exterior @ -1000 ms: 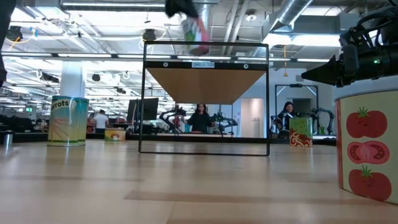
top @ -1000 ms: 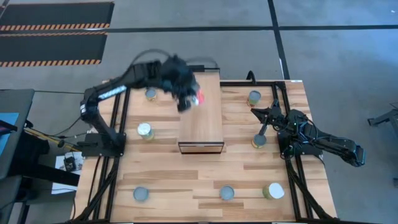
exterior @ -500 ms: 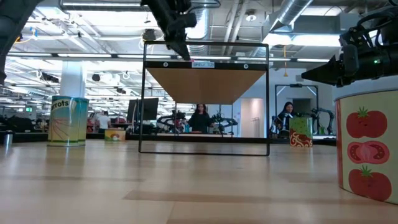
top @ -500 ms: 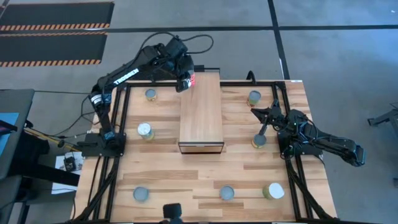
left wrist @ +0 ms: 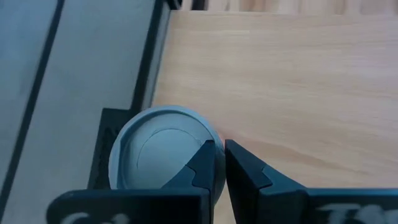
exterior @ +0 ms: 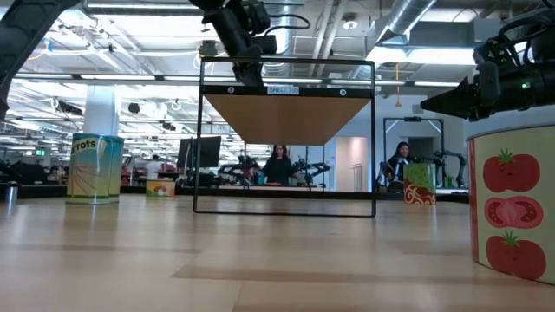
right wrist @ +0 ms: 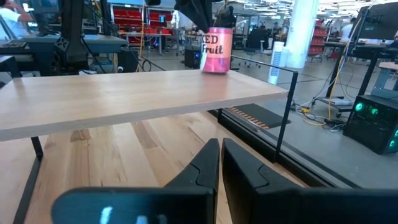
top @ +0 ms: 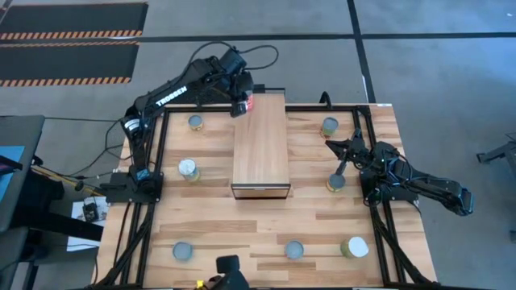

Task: Pick and place cans onto a shelf
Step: Put the canned mixed fruits on the shelf

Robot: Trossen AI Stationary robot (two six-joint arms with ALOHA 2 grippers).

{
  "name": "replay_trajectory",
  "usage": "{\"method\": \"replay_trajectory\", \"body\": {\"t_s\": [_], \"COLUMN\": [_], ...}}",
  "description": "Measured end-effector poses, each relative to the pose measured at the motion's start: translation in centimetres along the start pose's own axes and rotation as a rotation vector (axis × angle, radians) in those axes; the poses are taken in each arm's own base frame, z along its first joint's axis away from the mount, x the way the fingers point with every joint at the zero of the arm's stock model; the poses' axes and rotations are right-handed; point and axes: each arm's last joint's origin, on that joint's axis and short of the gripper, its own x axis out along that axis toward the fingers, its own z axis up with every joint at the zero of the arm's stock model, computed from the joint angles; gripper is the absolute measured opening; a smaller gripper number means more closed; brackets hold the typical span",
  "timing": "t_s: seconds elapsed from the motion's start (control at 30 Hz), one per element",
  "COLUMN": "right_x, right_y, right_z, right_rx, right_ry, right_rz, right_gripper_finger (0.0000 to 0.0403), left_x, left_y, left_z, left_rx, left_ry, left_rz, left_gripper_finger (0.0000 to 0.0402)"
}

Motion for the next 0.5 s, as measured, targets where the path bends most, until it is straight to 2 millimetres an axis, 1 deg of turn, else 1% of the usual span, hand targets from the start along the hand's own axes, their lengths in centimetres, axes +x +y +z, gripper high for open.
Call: {"method": "replay_trajectory", "body": {"t_s": [0.3, 0.5], "right_x": [0.0, 0.0], "right_y": [0.0, 0.0], "right_z": [0.0, 0.0], "right_rx": [0.0, 0.0], "right_ry": [0.0, 0.0], "right_rz": [0.0, 0.0], "right_gripper_finger": [0.0043, 0.0043], "left_x": [0.0, 0.03], "left_y": [0.07, -0.22], "left_z": [0.17, 0.31], "left_rx": [-0.024, -0.022], "left_ry": [-0.02, -0.02], "left_rz": [0.002, -0.003], "left_gripper_finger": [0.0017, 0.0018]}}
